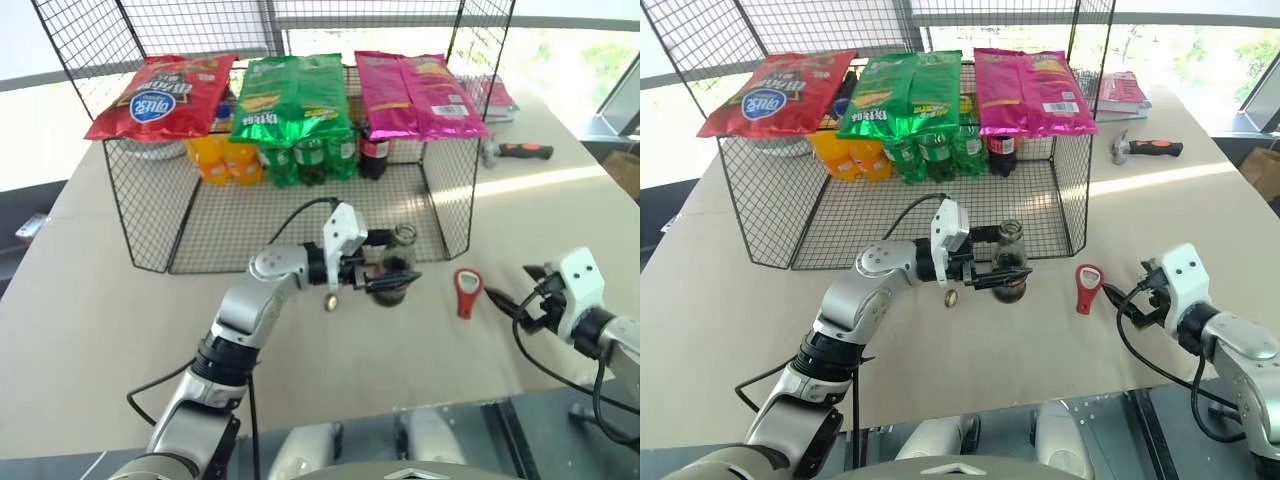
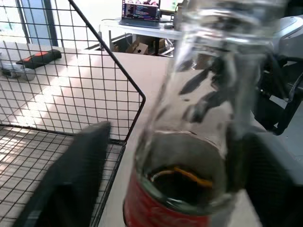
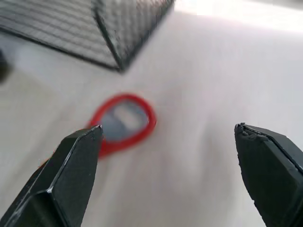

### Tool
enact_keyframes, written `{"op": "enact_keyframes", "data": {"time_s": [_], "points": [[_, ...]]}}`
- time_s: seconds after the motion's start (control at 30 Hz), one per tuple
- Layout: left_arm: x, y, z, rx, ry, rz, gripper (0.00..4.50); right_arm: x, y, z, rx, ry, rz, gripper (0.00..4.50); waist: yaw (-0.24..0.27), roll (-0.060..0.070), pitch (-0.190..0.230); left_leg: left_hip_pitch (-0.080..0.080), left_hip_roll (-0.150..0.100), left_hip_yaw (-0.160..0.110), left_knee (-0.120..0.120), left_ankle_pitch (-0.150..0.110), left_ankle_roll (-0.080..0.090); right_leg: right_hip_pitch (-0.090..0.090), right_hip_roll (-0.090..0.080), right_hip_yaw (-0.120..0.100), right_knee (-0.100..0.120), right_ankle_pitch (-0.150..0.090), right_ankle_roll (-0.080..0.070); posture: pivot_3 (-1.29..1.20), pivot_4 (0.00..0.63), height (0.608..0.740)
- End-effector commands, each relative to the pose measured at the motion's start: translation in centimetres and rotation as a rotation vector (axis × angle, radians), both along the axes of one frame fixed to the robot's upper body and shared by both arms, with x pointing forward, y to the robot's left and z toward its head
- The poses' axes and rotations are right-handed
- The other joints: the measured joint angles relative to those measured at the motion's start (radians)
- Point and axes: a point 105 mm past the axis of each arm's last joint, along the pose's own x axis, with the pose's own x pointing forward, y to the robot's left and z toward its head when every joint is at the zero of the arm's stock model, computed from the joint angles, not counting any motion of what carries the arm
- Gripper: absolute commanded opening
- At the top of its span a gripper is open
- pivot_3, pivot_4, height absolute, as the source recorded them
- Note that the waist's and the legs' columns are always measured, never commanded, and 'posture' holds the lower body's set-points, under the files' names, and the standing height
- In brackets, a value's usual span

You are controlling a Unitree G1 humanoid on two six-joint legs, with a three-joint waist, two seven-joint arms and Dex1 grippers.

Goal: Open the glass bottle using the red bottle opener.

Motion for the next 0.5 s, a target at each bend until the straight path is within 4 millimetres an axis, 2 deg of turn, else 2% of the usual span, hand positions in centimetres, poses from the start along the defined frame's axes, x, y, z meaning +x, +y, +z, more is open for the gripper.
{"op": "enact_keyframes", "data": {"time_s": [0.03, 0.27, 0.43, 0.5], "points": [[-0.2, 0.3, 1.3, -0.035, -0.042, -0.003, 4.41, 0.4, 0.6, 1.0, -0.021, -0.082, 0.042, 4.50, 0.002, 0.000, 0.000, 0.000, 0.000, 0.000, 0.000, 0.000, 0.000, 0.000, 0.000, 0.000, 0.000, 0.000, 0.000, 0.00, 0.150, 0.740], [-0.9, 1.9, 3.0, -0.037, -0.097, -0.011, 4.41, 0.8, 1.2, 2.1, -0.017, -0.191, 0.079, 4.50, 0.002, 0.000, 0.000, 0.000, 0.000, 0.000, -0.001, 0.000, 0.000, 0.000, 0.000, 0.000, 0.000, 0.000, 0.000, 0.00, 0.150, 0.740], [-1.0, 4.3, 3.5, -0.023, -0.139, 0.086, 4.41, 0.7, 0.2, 1.7, -0.037, -0.198, 0.074, 4.50, 0.002, 0.000, 0.000, 0.000, 0.000, 0.000, -0.001, 0.000, 0.000, 0.000, -0.001, 0.000, -0.001, 0.000, 0.000, 0.00, 0.150, 0.740], [-1.3, 7.2, 2.8, -0.028, -0.084, 0.166, 4.41, 0.4, -1.1, 1.0, -0.130, -0.181, 0.094, 4.50, 0.003, 0.000, 0.000, 0.000, 0.000, 0.000, -0.001, 0.000, 0.000, 0.000, 0.000, 0.000, -0.001, 0.000, 0.000, 0.00, 0.150, 0.740]]}}
